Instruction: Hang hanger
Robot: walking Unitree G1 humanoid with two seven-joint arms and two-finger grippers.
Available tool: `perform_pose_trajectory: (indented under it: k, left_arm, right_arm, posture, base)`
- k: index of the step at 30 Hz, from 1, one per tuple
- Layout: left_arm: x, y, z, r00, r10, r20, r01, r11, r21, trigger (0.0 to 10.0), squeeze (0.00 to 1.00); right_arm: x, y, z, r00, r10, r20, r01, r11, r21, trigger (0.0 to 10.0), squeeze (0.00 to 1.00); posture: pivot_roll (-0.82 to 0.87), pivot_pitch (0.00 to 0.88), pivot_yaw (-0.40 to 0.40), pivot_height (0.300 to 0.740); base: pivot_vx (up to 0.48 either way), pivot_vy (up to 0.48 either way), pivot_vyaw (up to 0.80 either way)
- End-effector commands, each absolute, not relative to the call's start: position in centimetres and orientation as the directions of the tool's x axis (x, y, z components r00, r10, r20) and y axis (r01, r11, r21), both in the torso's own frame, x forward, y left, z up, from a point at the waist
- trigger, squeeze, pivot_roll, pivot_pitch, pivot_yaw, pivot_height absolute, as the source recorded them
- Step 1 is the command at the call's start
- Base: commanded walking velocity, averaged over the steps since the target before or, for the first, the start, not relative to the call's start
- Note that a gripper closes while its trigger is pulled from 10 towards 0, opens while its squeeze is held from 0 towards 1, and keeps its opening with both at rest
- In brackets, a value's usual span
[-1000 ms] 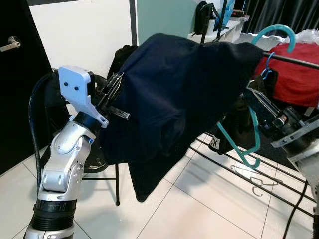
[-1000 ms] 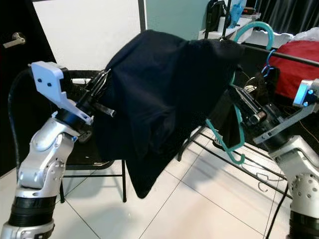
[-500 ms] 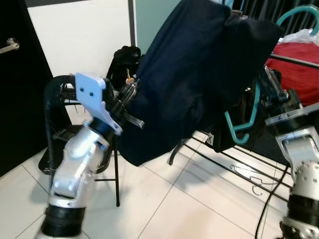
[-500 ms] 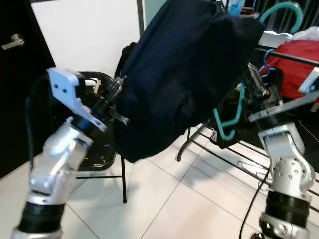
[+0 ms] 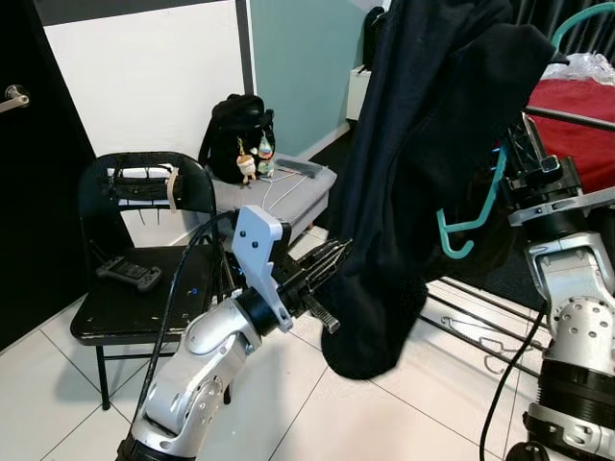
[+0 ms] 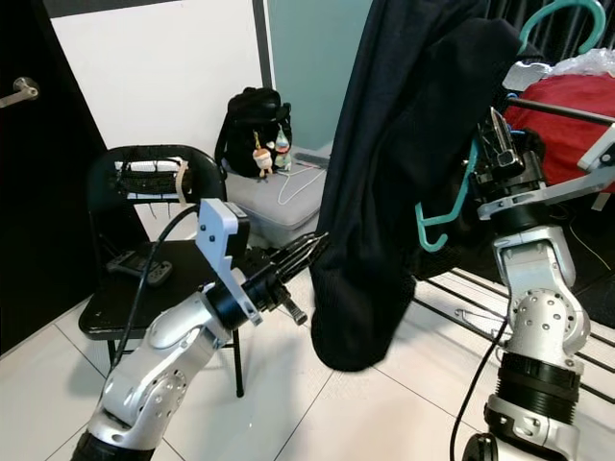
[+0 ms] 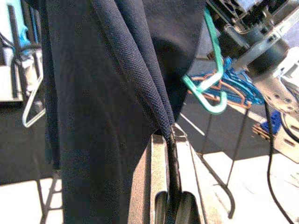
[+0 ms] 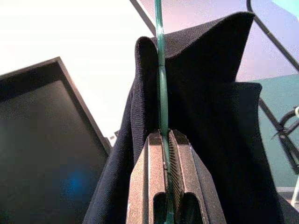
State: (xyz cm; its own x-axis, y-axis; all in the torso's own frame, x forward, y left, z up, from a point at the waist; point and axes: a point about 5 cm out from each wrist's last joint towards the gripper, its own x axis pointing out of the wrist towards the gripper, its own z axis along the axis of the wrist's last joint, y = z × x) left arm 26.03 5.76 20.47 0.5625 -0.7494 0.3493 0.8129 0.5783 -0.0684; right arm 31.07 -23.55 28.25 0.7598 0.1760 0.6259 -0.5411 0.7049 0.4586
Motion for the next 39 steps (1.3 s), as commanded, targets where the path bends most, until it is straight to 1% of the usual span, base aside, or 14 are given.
perform_pose_trajectory:
  k: [1,10,12,13,15,16,17,18,19,21,24,29,38,39]
  left_arm:
    - [25.6,5.1,19.8,0.540,-0.777,0.324,0.835,0.543,-0.089,0.0,0.00]
    - [24.6,4.0,17.8,0.483,-0.854,0.192,0.875,0.466,-0.130,0.0,0.00]
    - [24.6,3.9,17.2,0.487,-0.861,0.149,0.873,0.473,-0.121,0.0,0.00]
    - [25.4,4.4,16.5,0.542,-0.836,0.085,0.839,0.532,-0.111,1.0,0.00]
    - [26.0,4.8,16.3,0.577,-0.814,0.061,0.815,0.570,-0.108,1.0,0.00]
    - [26.5,5.2,16.1,0.618,-0.785,0.045,0.784,0.611,-0.109,3.6,0.00]
    - [27.2,5.8,16.0,0.667,-0.745,0.024,0.741,0.661,-0.118,8.5,0.00]
    - [27.2,5.8,16.0,0.667,-0.745,0.024,0.741,0.661,-0.118,8.5,0.00]
    - [28.1,6.8,15.9,0.735,-0.678,0.011,0.673,0.727,-0.135,10.0,0.00]
    - [29.3,8.4,15.7,0.824,-0.567,-0.013,0.555,0.810,-0.189,10.0,0.00]
    - [29.5,8.7,15.7,0.841,-0.541,-0.021,0.526,0.825,-0.207,10.0,0.00]
    - [30.3,10.1,16.2,0.891,-0.455,0.011,0.446,0.868,-0.221,10.0,0.00]
    - [28.3,7.0,15.9,0.743,-0.670,0.005,0.652,0.721,-0.236,10.0,0.00]
    - [27.4,6.1,15.5,0.679,-0.734,-0.011,0.711,0.661,-0.241,10.0,0.00]
  right_arm:
    - [31.0,-23.1,29.0,0.730,0.170,0.662,-0.556,0.711,0.431,10.0,0.00]
    - [31.9,-18.9,26.0,0.797,0.371,0.477,-0.544,0.785,0.297,10.0,0.00]
    - [32.0,-18.3,25.3,0.810,0.398,0.430,-0.539,0.795,0.279,10.0,0.00]
    - [31.9,-17.3,23.5,0.824,0.474,0.311,-0.552,0.796,0.248,10.0,0.00]
    - [31.8,-16.8,22.5,0.822,0.513,0.248,-0.565,0.790,0.237,10.0,0.00]
    - [31.5,-16.4,21.4,0.818,0.549,0.173,-0.575,0.793,0.200,10.0,0.00]
    - [31.4,-16.3,20.2,0.823,0.559,0.099,-0.568,0.813,0.126,10.0,0.00]
    - [31.4,-16.3,20.2,0.823,0.559,0.099,-0.568,0.813,0.126,10.0,0.00]
    - [31.3,-16.7,19.5,0.843,0.532,0.080,-0.538,0.832,0.135,10.0,0.00]
    - [31.1,-17.4,19.2,0.866,0.492,0.091,-0.500,0.842,0.201,10.0,0.00]
    - [31.0,-17.5,19.3,0.869,0.484,0.102,-0.494,0.839,0.229,10.0,0.00]
    - [30.6,-18.9,21.8,0.863,0.386,0.326,-0.495,0.775,0.392,10.0,0.00]
    - [30.5,-20.2,24.3,0.816,0.298,0.496,-0.529,0.732,0.429,10.0,0.00]
    - [30.5,-20.2,24.4,0.815,0.302,0.495,-0.529,0.737,0.421,10.0,0.00]
  posture:
    - [-0.14,0.000,0.009,0.740]
    - [-0.15,0.000,0.008,0.740]
    - [-0.15,0.000,0.008,0.740]
    - [-0.15,0.000,0.007,0.740]
    - [-0.15,0.000,0.007,0.740]
    - [-0.16,0.000,0.007,0.740]
    - [-0.16,0.000,0.007,0.740]
    - [-0.16,0.000,0.007,0.740]
    - [-0.15,0.000,0.007,0.740]
    - [-0.16,0.000,0.007,0.740]
    - [-0.16,0.000,0.007,0.740]
    - [-0.16,0.000,0.010,0.740]
    - [-0.15,0.000,0.009,0.740]
    - [-0.15,0.000,0.010,0.740]
  base:
    - [0.000,0.000,0.00]
    - [0.000,0.000,0.00]
    - [0.000,0.000,0.00]
    - [0.000,0.000,0.00]
    - [0.000,0.000,0.00]
    - [0.000,0.000,0.00]
    - [0.000,0.000,0.00]
    - [0.000,0.000,0.00]
    - [0.000,0.000,0.00]
    - [0.000,0.000,0.00]
    - [0.000,0.000,0.00]
    - [0.000,0.000,0.00]
    - [0.000,0.000,0.00]
    - [0.000,0.000,0.00]
